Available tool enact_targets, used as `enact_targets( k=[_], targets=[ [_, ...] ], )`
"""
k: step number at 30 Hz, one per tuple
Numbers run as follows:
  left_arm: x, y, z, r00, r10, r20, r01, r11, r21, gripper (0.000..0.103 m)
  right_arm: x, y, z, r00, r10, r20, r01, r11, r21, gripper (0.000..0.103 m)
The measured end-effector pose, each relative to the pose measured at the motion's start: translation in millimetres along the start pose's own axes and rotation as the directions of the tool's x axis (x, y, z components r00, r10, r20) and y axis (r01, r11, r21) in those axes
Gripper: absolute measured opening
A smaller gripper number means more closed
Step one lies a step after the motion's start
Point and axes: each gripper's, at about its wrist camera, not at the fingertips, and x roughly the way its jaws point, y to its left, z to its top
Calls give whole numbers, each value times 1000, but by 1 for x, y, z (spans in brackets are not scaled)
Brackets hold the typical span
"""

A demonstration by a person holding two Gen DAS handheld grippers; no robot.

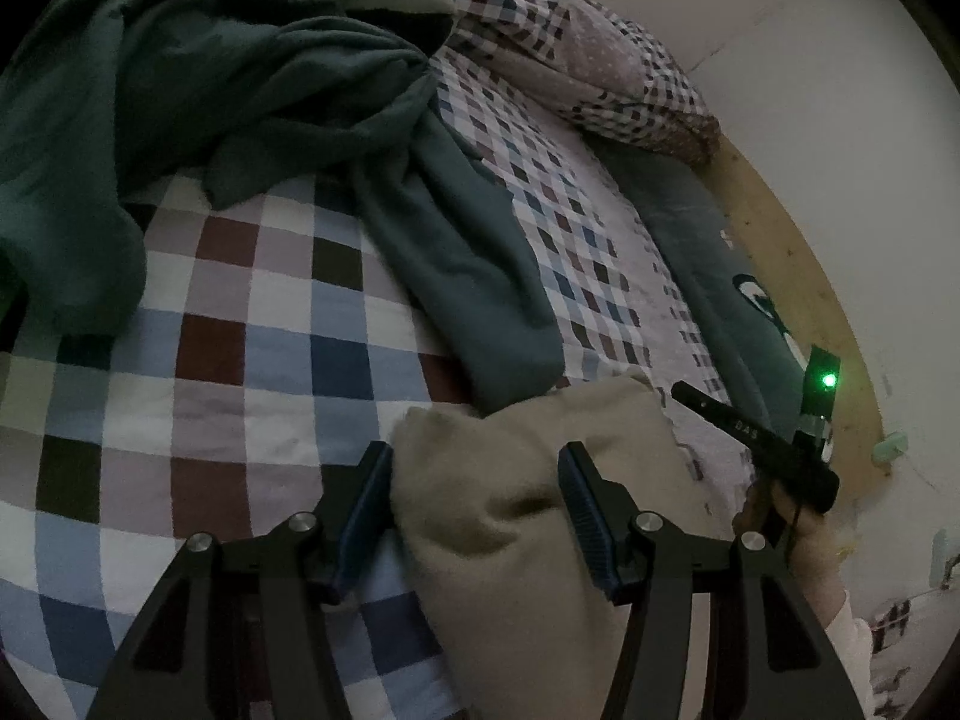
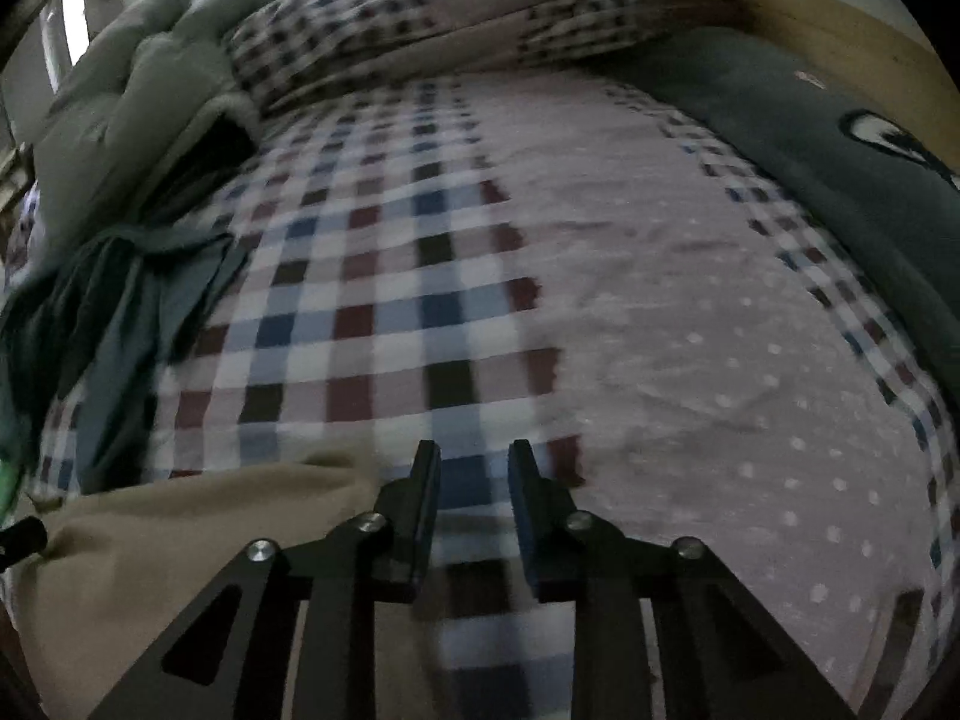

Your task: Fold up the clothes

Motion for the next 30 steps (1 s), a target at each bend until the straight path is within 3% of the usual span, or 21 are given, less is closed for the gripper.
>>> enact_targets(
  k=[8,13,15,17,21,26,30],
  targets=[
    [-2,1,2,996,-90,-22,89,995,-55,61,-17,-13,-14,998,49,27,-49,999,-10,26],
    [7,-1,6,998,-55,-34,53,998,-46,61,-22,-7,-22,992,124,23,-123,992,-33,30],
    [8,-2,6,999,-38,-32,37,999,-37,54,-21,-4,-21,985,171,13,-170,985,-43,37],
    [9,-3,4,999,-5,-34,5,1000,-25,35,-19,0,-21,978,209,3,-208,976,-63,47],
    [8,-2,0,1000,11,-17,-12,1000,-3,22,-8,8,-18,964,262,-44,-265,959,-105,53],
    [9,6,-3,1000,20,-18,-20,1000,4,19,14,0,-10,914,385,-127,-393,919,-43,55],
    [12,12,-4,1000,2,-25,-2,1000,-8,19,31,-10,-3,834,521,-180,-524,851,35,56]
  ],
)
